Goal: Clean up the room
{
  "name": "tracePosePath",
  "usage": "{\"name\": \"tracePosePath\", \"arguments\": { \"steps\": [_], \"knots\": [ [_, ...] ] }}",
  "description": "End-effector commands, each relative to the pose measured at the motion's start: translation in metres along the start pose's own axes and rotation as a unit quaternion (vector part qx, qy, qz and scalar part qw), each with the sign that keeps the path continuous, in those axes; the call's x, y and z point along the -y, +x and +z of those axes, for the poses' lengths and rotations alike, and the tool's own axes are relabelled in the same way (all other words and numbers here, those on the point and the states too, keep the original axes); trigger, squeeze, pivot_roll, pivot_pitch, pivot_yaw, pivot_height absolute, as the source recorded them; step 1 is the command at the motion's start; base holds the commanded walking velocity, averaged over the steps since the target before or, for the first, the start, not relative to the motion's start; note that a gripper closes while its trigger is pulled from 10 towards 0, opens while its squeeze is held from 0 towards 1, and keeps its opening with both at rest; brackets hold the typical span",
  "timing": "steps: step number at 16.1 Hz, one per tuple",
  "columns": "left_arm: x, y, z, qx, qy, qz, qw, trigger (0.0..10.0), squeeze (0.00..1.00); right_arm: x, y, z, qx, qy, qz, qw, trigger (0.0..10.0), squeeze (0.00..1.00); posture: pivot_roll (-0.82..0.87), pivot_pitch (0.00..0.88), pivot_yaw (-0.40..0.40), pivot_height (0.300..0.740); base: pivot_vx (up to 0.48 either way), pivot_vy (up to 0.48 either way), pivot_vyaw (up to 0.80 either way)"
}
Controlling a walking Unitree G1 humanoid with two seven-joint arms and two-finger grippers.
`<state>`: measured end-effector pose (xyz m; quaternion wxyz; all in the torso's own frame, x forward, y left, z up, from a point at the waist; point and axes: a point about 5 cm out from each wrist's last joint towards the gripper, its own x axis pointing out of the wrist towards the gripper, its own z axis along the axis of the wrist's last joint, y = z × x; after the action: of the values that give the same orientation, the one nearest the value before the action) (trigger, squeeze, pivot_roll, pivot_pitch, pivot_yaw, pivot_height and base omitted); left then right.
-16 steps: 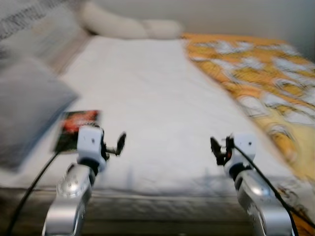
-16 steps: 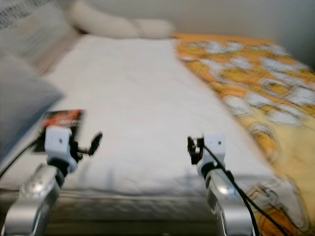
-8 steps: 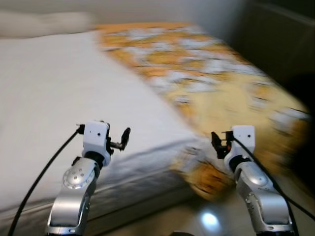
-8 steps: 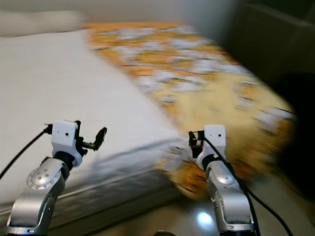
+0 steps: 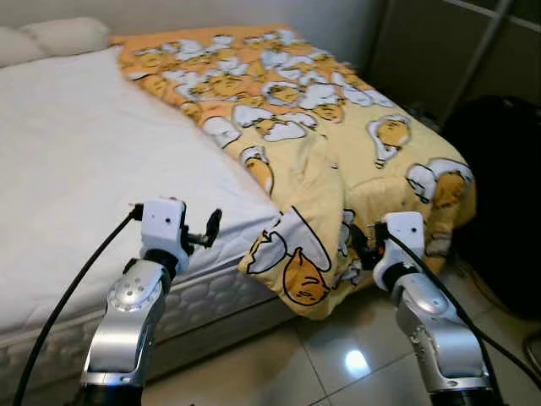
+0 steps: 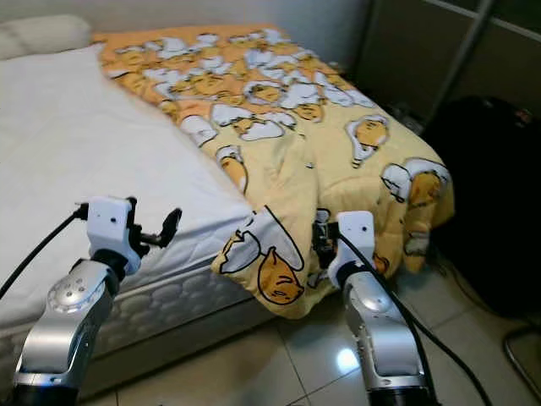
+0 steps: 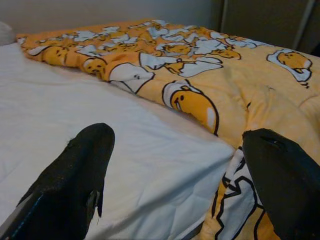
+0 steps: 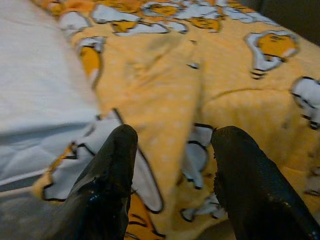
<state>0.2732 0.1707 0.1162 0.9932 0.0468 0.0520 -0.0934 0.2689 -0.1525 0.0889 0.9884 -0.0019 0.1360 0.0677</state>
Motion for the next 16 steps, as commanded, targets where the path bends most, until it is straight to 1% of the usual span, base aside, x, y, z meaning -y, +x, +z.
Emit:
{"name": "tracePosePath", "arguments": {
  "steps": [1,5,6,7,10,15,16],
  "knots": [
    [-0.0030,0.0013,-0.0006,-0.002,0.002,0.000,1.000,10.0,0.93,-0.0026,0.0010,0.0037,0.011,0.001,0.009,1.000,10.0,0.00,-0.08,0.000,-0.040,0.740,0.000,0.000,0.00],
    [-0.0012,0.0031,-0.0019,-0.003,-0.004,-0.005,1.000,10.0,0.93,-0.0022,0.0041,0.0052,0.014,-0.007,0.019,1.000,10.0,0.00,-0.09,0.000,-0.041,0.740,0.000,0.000,0.00],
    [-0.0021,0.0023,-0.0029,-0.003,-0.014,0.000,1.000,10.0,0.93,-0.0026,0.0046,0.0055,0.015,-0.008,0.021,1.000,10.0,0.00,-0.08,0.000,-0.043,0.740,0.000,0.000,0.00],
    [-0.0032,0.0015,-0.0035,-0.002,-0.025,0.005,1.000,10.0,0.94,-0.0032,0.0048,0.0055,0.015,-0.010,0.024,1.000,10.0,0.00,-0.08,0.000,-0.045,0.740,0.285,0.000,0.00],
    [-0.0043,-0.0037,-0.0084,-0.011,-0.022,0.009,1.000,10.0,0.94,-0.0047,0.0056,0.0045,0.014,-0.015,0.031,0.999,10.0,0.00,-0.08,0.000,-0.054,0.740,0.329,0.000,0.00],
    [-0.0050,-0.0027,-0.0067,-0.008,-0.024,0.008,1.000,10.0,0.94,-0.0035,0.0068,0.0041,0.011,-0.020,0.028,0.999,10.0,0.00,-0.09,0.000,-0.051,0.740,0.331,0.000,0.00],
    [-0.0050,-0.0024,-0.0067,-0.008,-0.023,0.008,1.000,10.0,0.95,-0.0033,0.0075,0.0053,0.013,-0.036,0.030,0.999,10.0,0.00,-0.09,0.000,-0.052,0.740,0.337,0.000,0.00]
  ]
}}
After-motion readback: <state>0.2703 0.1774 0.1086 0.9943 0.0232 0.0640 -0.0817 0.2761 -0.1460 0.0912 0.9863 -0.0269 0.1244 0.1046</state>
